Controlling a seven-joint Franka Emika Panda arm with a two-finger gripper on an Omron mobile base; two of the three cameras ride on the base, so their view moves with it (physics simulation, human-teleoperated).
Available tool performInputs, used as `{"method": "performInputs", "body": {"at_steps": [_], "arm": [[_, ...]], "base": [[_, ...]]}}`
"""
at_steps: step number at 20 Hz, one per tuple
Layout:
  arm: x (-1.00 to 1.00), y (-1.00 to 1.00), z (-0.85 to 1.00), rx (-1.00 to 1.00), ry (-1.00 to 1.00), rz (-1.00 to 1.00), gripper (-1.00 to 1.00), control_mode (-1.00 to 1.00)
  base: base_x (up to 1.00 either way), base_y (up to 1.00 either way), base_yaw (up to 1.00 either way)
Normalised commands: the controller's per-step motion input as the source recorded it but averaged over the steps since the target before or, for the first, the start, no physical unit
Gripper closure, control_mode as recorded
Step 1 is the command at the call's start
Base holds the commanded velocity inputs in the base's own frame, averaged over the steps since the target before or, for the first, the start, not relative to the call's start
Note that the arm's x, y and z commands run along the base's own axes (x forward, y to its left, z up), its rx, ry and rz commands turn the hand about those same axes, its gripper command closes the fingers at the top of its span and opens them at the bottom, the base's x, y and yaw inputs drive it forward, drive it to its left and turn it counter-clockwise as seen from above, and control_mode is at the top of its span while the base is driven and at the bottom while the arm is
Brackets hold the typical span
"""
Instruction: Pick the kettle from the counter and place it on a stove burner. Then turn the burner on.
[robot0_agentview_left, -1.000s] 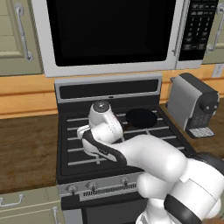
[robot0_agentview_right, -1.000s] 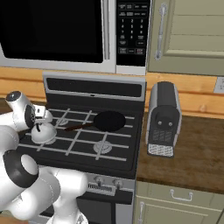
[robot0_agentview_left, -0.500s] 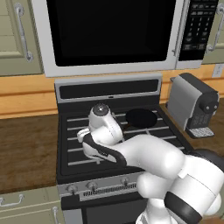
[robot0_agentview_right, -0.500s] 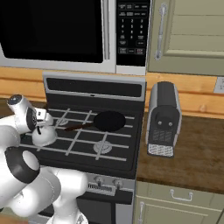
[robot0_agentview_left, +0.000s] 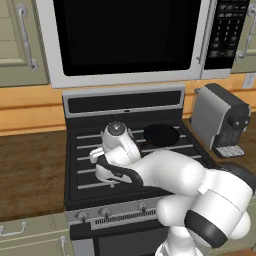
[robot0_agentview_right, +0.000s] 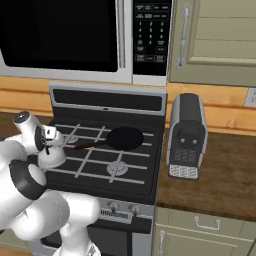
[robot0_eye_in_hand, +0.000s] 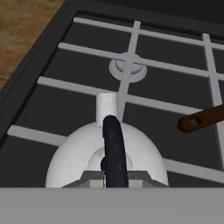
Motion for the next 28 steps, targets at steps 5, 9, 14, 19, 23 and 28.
{"method": "performInputs", "body": {"at_steps": [5, 9, 14, 19, 23, 28], "arm": [[0.38, 0.0, -0.01, 0.0, 0.0, -0.1, 1.0, -1.0], [0.17, 0.0, 0.0, 0.0, 0.0, -0.08, 1.0, -1.0], [0.0, 0.0, 0.0, 0.0, -0.01, -0.01, 1.0, -1.0], [0.0, 0.0, 0.0, 0.0, 0.0, 0.0, -1.0, -1.0], [-0.12, 0.0, 0.0, 0.0, 0.0, 0.0, -1.0, -1.0], [-0.43, 0.05, -0.02, -0.01, 0.01, 0.0, -1.0, -1.0]], "base": [[0.0, 0.0, 0.0], [0.0, 0.0, 0.0], [0.0, 0.0, 0.0], [0.0, 0.0, 0.0], [0.0, 0.0, 0.0], [0.0, 0.0, 0.0]]}}
